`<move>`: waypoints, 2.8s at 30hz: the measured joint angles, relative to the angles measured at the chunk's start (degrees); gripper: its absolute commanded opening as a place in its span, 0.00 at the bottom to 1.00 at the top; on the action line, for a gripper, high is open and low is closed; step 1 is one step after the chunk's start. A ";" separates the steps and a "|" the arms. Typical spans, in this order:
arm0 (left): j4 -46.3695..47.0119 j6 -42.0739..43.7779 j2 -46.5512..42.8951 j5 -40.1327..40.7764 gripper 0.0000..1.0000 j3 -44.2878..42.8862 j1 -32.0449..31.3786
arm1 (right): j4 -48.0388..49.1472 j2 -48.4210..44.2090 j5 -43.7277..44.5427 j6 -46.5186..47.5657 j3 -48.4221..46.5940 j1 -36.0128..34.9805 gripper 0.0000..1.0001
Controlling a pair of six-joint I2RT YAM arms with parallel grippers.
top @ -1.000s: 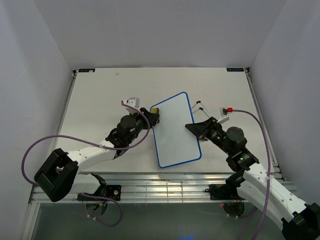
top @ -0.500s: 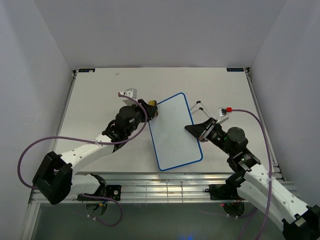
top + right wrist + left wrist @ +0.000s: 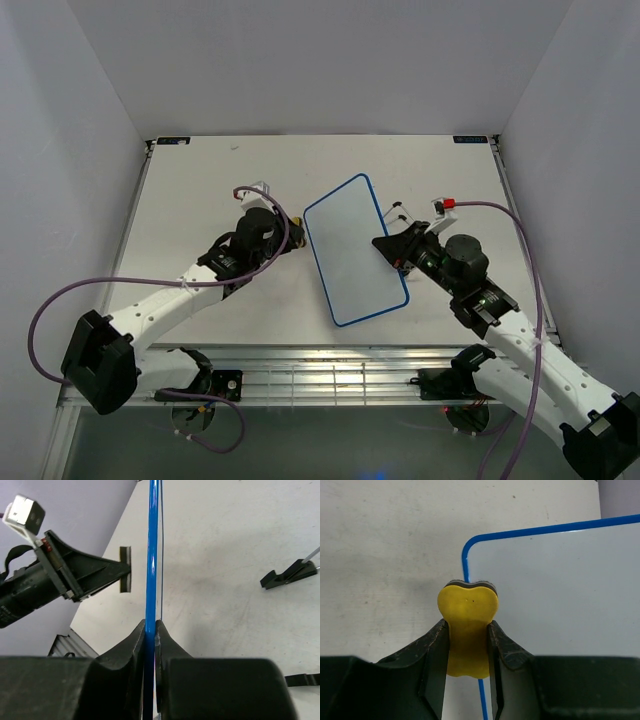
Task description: Erase the whiteboard
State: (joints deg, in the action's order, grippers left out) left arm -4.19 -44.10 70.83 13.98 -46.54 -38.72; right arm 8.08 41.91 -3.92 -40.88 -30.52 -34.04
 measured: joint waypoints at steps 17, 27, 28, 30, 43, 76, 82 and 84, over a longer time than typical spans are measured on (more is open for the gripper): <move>-14.01 -5.77 1.49 8.41 0.01 0.28 0.26 | -18.62 9.22 0.68 19.32 -20.48 3.87 0.08; -16.72 -5.16 15.74 9.70 0.12 0.90 0.28 | -31.47 14.86 -4.20 28.94 -34.93 6.73 0.08; -16.92 -5.07 16.61 9.66 0.13 0.87 0.28 | -33.05 15.12 -4.22 29.59 -35.56 6.95 0.08; -17.18 -5.05 18.40 9.64 0.15 0.85 0.28 | -35.87 15.30 -4.13 30.80 -36.68 7.17 0.08; -18.43 -4.81 18.58 8.13 0.84 -1.03 0.31 | -46.23 17.90 -3.96 37.42 -42.86 10.51 0.08; -32.61 11.30 -26.45 -16.83 0.98 3.06 0.31 | -40.44 30.08 -20.20 45.81 -40.61 24.48 0.08; -32.61 11.37 -26.75 -17.66 0.98 3.15 0.31 | -35.98 29.70 -20.22 45.38 -35.91 26.03 0.08; -32.59 11.37 -27.08 -17.81 0.98 3.21 0.31 | -35.41 29.73 -20.48 45.35 -35.58 26.34 0.08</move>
State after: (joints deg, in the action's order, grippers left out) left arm -36.77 -32.73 43.75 -3.84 -43.33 -38.41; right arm -27.33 71.64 -24.40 4.47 -66.11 -7.70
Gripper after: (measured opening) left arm 0.977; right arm 0.112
